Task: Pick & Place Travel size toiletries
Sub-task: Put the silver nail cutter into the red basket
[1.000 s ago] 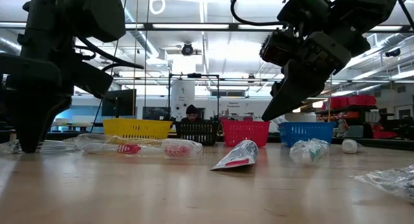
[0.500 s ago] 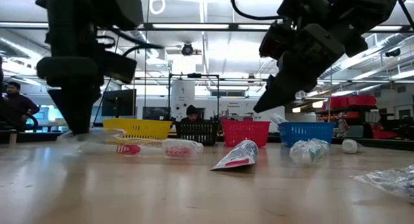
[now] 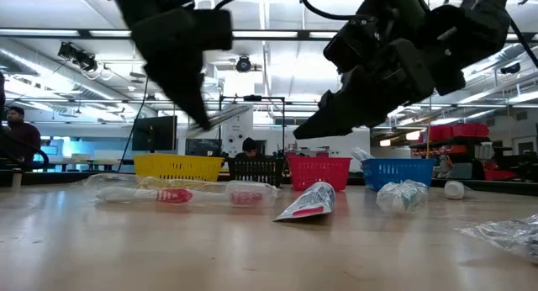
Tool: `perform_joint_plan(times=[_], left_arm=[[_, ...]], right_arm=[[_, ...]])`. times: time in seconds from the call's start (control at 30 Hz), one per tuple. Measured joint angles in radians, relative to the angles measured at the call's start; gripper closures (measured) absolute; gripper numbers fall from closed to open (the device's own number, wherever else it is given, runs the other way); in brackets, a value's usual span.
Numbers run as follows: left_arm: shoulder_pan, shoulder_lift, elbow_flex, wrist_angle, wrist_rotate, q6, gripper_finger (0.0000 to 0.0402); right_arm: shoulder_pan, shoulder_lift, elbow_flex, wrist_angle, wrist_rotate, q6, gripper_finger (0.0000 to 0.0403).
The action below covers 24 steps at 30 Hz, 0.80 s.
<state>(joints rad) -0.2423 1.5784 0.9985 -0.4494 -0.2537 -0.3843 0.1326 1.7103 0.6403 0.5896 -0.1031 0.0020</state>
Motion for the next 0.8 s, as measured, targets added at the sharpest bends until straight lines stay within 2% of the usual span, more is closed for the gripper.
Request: perform_joint_plan(times=[0.13,0.3,0.5,0.8], left_arm=[[0.009,0.0,0.0,0.126,0.009,0.111,0.0324],[0.01,0.0,0.0,0.202,0.01,0.189,0.0321],[0.011,-0.001,0.0,0.239,0.0,0.209,0.0322],[0.02,-0.001,0.0,0.286,-0.042,0.208,0.0319]], right_arm=[[-0.01,0.033,0.0,0.081,0.026,-0.003,0.0235],[-0.026,0.033,0.0,0.169,0.079,-0.003,0.0235],[-0.034,0.033,0.001,0.31,0.016,-0.003,0.0235],[-0.034,0.033,0.005,0.35,-0.002,-0.003,0.0235]])
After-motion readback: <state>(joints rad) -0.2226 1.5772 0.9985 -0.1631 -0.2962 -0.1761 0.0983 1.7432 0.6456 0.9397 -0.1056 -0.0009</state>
